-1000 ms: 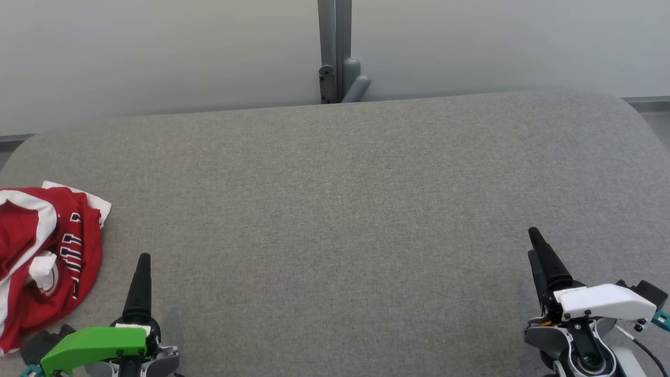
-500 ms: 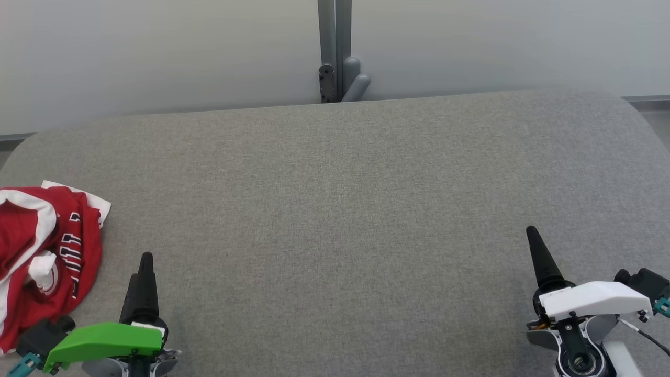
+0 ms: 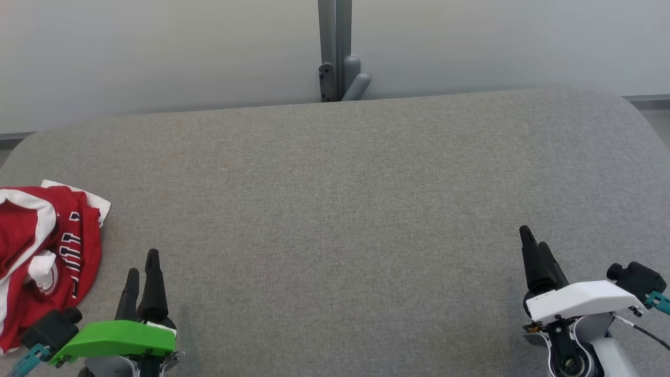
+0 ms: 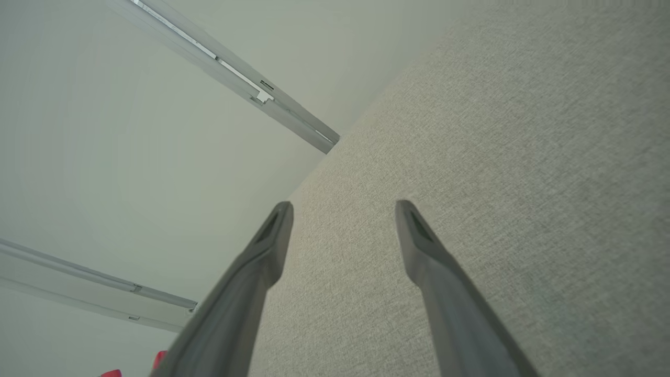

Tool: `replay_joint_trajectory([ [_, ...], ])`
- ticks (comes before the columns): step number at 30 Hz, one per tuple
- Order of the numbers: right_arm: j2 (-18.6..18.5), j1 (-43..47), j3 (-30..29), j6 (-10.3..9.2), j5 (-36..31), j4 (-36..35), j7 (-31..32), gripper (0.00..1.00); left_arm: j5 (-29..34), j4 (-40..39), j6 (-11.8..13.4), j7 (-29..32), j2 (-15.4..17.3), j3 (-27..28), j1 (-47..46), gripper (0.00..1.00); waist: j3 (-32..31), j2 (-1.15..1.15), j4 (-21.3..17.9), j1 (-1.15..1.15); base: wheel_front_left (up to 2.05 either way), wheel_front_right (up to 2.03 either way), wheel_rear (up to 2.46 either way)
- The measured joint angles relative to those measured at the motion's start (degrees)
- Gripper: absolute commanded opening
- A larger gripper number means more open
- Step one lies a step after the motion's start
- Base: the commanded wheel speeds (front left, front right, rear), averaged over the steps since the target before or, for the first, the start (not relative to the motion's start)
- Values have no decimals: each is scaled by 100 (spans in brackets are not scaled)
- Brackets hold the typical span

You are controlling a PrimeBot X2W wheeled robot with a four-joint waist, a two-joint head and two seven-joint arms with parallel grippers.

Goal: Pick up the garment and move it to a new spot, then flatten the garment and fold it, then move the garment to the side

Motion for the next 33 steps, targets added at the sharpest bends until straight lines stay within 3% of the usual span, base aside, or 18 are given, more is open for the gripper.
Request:
replay_joint_trajectory([
  [33, 2, -71, 24, 1, -2614, 40, -532, 100, 2423, 4, -7, -548, 14, 0, 91, 100, 34, 0, 13, 0, 0, 0, 0],
])
